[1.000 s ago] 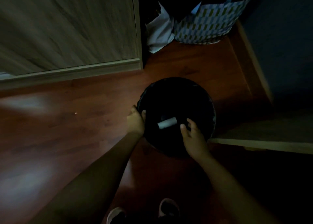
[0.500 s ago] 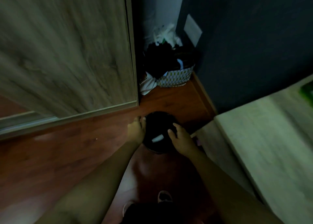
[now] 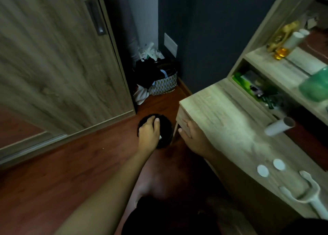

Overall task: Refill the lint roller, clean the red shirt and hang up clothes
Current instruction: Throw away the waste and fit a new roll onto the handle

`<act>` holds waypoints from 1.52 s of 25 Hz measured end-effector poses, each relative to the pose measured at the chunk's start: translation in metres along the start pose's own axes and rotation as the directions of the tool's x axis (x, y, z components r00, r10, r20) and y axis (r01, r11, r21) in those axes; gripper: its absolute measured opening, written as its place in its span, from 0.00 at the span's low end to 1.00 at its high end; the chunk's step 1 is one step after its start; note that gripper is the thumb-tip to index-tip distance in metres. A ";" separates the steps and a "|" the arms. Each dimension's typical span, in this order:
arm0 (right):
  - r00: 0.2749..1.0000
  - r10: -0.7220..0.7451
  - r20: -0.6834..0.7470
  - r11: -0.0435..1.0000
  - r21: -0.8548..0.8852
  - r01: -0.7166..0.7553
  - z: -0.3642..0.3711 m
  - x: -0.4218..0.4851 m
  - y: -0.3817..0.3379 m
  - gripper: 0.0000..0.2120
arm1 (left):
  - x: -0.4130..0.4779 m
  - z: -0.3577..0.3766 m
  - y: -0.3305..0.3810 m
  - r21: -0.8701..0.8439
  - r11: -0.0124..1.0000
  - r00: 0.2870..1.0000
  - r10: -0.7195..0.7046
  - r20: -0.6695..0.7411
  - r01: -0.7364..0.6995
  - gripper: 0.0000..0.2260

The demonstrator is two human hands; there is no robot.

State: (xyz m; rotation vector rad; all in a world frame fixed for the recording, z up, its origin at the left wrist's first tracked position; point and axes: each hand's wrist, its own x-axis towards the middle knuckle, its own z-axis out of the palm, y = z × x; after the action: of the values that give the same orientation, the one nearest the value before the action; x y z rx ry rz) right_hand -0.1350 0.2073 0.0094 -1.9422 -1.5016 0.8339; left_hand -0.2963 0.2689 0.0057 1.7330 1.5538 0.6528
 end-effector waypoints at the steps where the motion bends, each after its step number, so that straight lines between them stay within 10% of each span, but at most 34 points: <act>1: 1.000 -0.014 -0.013 1.000 0.000 0.014 -0.011 -0.012 0.008 0.24 | -0.011 0.008 0.009 0.004 1.000 1.000 0.012 -0.005 -0.012 0.17; 16: 0.996 -0.025 -0.081 1.000 0.011 0.026 -0.193 -0.184 0.222 0.19 | -0.171 0.202 0.162 -0.017 0.998 0.992 0.055 -0.112 -0.057 0.17; 28: 0.990 0.003 0.143 0.945 -0.323 0.043 -0.217 -0.150 0.285 0.22 | -0.118 0.271 0.233 0.246 0.818 0.844 0.450 0.291 -0.521 0.16; 38: 0.984 -0.024 0.176 0.951 -0.299 0.077 -0.211 -0.130 0.311 0.20 | -0.068 0.334 0.252 0.369 0.811 0.873 0.323 0.365 -0.454 0.13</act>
State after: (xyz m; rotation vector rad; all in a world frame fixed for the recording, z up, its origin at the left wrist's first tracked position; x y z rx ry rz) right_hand 0.1966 -0.0010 -0.0608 -2.0813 -1.8683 0.8009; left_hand 0.1069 0.1377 0.0003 2.4170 1.2019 0.2144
